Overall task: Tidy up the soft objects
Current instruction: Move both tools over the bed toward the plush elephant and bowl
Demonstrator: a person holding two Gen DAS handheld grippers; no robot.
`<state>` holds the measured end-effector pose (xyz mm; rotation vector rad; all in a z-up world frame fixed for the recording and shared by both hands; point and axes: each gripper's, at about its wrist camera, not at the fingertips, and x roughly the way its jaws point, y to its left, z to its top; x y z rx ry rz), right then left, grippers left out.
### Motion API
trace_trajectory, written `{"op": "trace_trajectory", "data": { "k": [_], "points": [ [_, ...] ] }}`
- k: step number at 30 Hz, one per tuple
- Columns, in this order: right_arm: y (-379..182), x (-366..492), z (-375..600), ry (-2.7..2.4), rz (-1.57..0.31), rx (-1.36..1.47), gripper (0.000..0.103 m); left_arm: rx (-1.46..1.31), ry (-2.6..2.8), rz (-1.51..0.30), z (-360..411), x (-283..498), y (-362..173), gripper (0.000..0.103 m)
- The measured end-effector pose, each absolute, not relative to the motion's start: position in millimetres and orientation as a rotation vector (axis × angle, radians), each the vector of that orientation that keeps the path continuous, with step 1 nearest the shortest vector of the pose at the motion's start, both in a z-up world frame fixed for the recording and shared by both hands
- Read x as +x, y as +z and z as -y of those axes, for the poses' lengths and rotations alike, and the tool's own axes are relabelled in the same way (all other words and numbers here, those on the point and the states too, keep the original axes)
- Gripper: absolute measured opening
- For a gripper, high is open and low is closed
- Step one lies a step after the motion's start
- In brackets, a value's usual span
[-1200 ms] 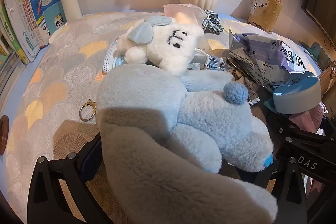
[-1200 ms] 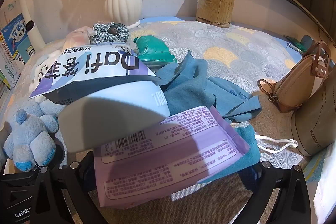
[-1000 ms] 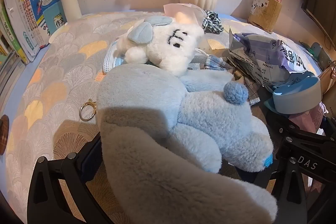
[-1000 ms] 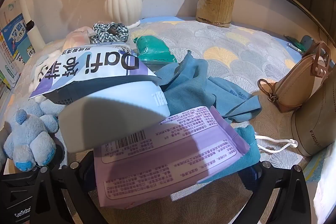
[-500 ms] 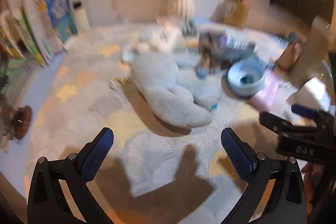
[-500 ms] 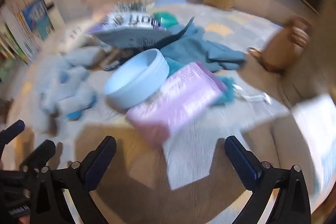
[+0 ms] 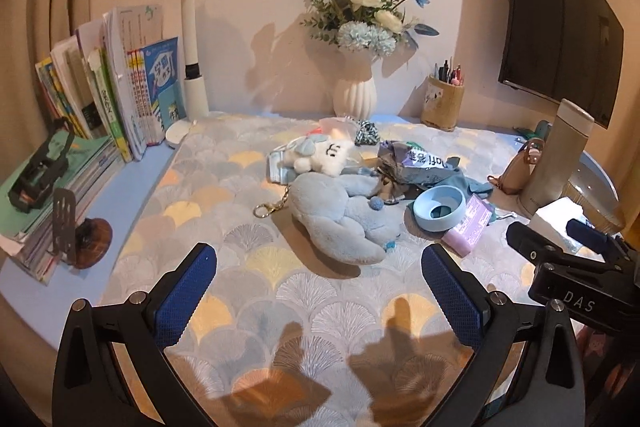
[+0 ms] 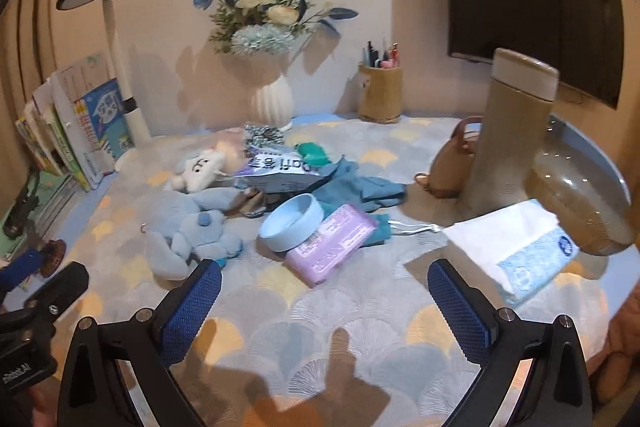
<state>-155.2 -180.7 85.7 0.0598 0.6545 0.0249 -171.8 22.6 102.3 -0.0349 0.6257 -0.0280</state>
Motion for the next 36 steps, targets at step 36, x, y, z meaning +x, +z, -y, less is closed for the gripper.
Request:
{"op": "trace_trajectory", "data": {
  "k": [36],
  "points": [
    [61.5, -70.2, 147.0, 0.284, -0.836, -0.291, 0.103, -0.229, -0.168, -0.929, -38.5, -29.9, 51.2, 0.102]
  ]
}}
